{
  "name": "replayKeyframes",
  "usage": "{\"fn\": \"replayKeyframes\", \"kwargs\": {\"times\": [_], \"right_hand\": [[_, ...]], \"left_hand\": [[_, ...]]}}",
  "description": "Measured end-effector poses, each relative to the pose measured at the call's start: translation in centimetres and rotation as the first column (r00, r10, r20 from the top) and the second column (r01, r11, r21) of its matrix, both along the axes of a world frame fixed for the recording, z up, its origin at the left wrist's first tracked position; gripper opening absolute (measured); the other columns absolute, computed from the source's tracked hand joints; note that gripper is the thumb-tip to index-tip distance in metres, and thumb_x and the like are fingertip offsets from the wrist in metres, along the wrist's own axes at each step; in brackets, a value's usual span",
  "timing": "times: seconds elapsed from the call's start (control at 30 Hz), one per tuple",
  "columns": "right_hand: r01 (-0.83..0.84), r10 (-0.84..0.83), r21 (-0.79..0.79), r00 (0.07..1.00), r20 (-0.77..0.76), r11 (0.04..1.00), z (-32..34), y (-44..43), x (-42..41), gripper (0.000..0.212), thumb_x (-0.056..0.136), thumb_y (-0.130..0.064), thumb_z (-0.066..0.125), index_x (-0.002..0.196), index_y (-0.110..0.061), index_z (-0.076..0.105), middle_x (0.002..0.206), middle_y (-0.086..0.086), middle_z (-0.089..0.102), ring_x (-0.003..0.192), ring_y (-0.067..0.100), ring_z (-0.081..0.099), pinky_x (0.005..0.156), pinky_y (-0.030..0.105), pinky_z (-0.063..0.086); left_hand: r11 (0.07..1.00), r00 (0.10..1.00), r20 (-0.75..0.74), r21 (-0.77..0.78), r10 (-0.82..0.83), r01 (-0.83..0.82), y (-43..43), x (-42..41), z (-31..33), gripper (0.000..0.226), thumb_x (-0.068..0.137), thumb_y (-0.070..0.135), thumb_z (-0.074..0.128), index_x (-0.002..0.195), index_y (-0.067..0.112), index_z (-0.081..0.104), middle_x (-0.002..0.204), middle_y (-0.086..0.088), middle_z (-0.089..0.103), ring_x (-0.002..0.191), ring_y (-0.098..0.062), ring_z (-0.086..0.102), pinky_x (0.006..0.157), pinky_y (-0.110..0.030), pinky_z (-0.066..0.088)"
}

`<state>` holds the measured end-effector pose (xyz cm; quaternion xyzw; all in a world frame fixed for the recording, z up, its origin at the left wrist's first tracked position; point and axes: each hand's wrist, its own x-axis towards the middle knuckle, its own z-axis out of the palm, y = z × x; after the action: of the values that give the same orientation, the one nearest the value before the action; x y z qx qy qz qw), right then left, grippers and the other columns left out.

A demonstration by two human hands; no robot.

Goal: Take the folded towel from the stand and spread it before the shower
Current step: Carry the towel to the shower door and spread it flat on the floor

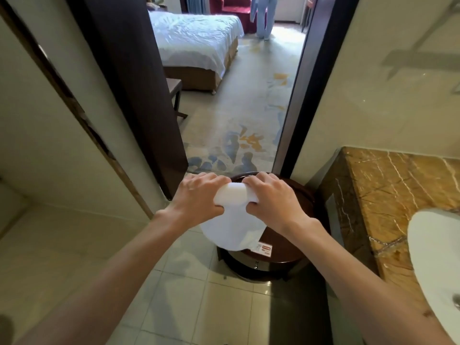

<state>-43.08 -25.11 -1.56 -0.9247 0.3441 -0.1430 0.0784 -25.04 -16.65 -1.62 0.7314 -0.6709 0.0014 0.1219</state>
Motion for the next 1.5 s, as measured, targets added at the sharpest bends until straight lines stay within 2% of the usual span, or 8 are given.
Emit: {"fn": "replayKeyframes", "kwargs": {"times": [0.27, 0.57, 0.8, 0.97, 1.07, 1.17, 1.27, 1.5], "right_hand": [[-0.048, 0.05, 0.057, 0.998, -0.032, 0.997, 0.5, 2.1, 3.9, 0.045, 0.075, -0.024, 0.064, 0.119, -0.023, 0.057, 0.103, 0.001, 0.058, 0.094, 0.023, 0.053, 0.079, 0.035, 0.045], [-0.156, 0.161, 0.067, 0.983, -0.085, 0.986, 0.6, 2.7, 9.9, 0.045, 0.078, -0.024, 0.065, 0.122, -0.021, 0.055, 0.106, 0.003, 0.057, 0.095, 0.022, 0.052, 0.076, 0.03, 0.036], [-0.255, 0.262, 0.083, 0.961, -0.088, 0.963, 0.4, 2.5, 14.4, 0.045, 0.078, -0.024, 0.065, 0.122, -0.023, 0.055, 0.106, 0.002, 0.058, 0.096, 0.021, 0.052, 0.078, 0.032, 0.041], [-0.365, 0.37, 0.069, 0.925, -0.083, 0.929, -0.1, 1.8, 18.0, 0.043, 0.076, -0.024, 0.067, 0.118, -0.023, 0.057, 0.1, 0.001, 0.057, 0.091, 0.02, 0.052, 0.071, 0.027, 0.035], [-0.44, 0.446, 0.088, 0.891, -0.078, 0.894, -0.3, 1.3, 20.1, 0.041, 0.074, -0.023, 0.064, 0.115, -0.025, 0.057, 0.096, 0.0, 0.055, 0.088, 0.02, 0.051, 0.068, 0.028, 0.034], [-0.535, 0.542, 0.099, 0.838, -0.063, 0.839, -0.4, 0.4, 22.4, 0.042, 0.075, -0.023, 0.063, 0.116, -0.026, 0.057, 0.098, -0.001, 0.055, 0.09, 0.021, 0.051, 0.068, 0.028, 0.033], [-0.64, 0.646, 0.095, 0.762, -0.053, 0.763, -0.3, -0.4, 24.4, 0.042, 0.076, -0.023, 0.064, 0.118, -0.028, 0.057, 0.1, -0.002, 0.056, 0.092, 0.02, 0.051, 0.07, 0.029, 0.037], [-0.812, 0.819, 0.113, 0.573, -0.037, 0.573, 0.1, -1.0, 28.3, 0.046, 0.074, -0.022, 0.062, 0.119, -0.026, 0.057, 0.102, -0.002, 0.057, 0.097, 0.02, 0.052, 0.075, 0.029, 0.038]], "left_hand": [[0.996, 0.999, -0.032, -0.08, 0.04, -0.042, 2.9, 3.3, 0.1, 0.055, 0.055, 0.026, 0.072, 0.11, 0.03, 0.063, 0.095, 0.006, 0.068, 0.086, -0.021, 0.062, 0.077, -0.036, 0.04], [0.99, 0.985, -0.096, 0.011, 0.144, -0.143, 4.8, 8.2, -0.3, 0.052, 0.064, 0.028, 0.068, 0.115, 0.027, 0.061, 0.102, 0.004, 0.066, 0.094, -0.022, 0.059, 0.086, -0.037, 0.041], [0.97, 0.968, -0.072, -0.021, 0.239, -0.241, 6.3, 11.9, -1.3, 0.048, 0.06, 0.028, 0.067, 0.108, 0.027, 0.063, 0.091, 0.003, 0.067, 0.082, -0.021, 0.061, 0.075, -0.033, 0.041], [0.939, 0.937, -0.084, -0.019, 0.34, -0.343, 7.5, 13.9, -1.5, 0.047, 0.061, 0.027, 0.066, 0.109, 0.025, 0.063, 0.091, 0.002, 0.067, 0.083, -0.022, 0.062, 0.076, -0.032, 0.041], [0.904, 0.896, -0.116, 0.024, 0.428, -0.428, 8.1, 14.6, -1.1, 0.05, 0.062, 0.03, 0.061, 0.112, 0.025, 0.062, 0.097, 0.001, 0.067, 0.09, -0.024, 0.06, 0.081, -0.034, 0.042], [0.847, 0.837, -0.134, 0.05, 0.53, -0.529, 8.4, 15.0, -0.7, 0.049, 0.065, 0.027, 0.066, 0.114, 0.027, 0.062, 0.099, 0.001, 0.067, 0.093, -0.024, 0.059, 0.084, -0.035, 0.041], [0.768, 0.755, -0.154, 0.054, 0.638, -0.638, 8.6, 15.0, -0.3, 0.047, 0.066, 0.024, 0.066, 0.113, 0.027, 0.063, 0.099, 0.001, 0.066, 0.093, -0.023, 0.058, 0.084, -0.034, 0.037], [0.575, 0.564, -0.133, 0.072, 0.815, -0.815, 9.5, 14.1, 0.5, 0.047, 0.066, 0.022, 0.064, 0.112, 0.029, 0.062, 0.1, 0.004, 0.066, 0.096, -0.021, 0.057, 0.082, -0.031, 0.032]]}}
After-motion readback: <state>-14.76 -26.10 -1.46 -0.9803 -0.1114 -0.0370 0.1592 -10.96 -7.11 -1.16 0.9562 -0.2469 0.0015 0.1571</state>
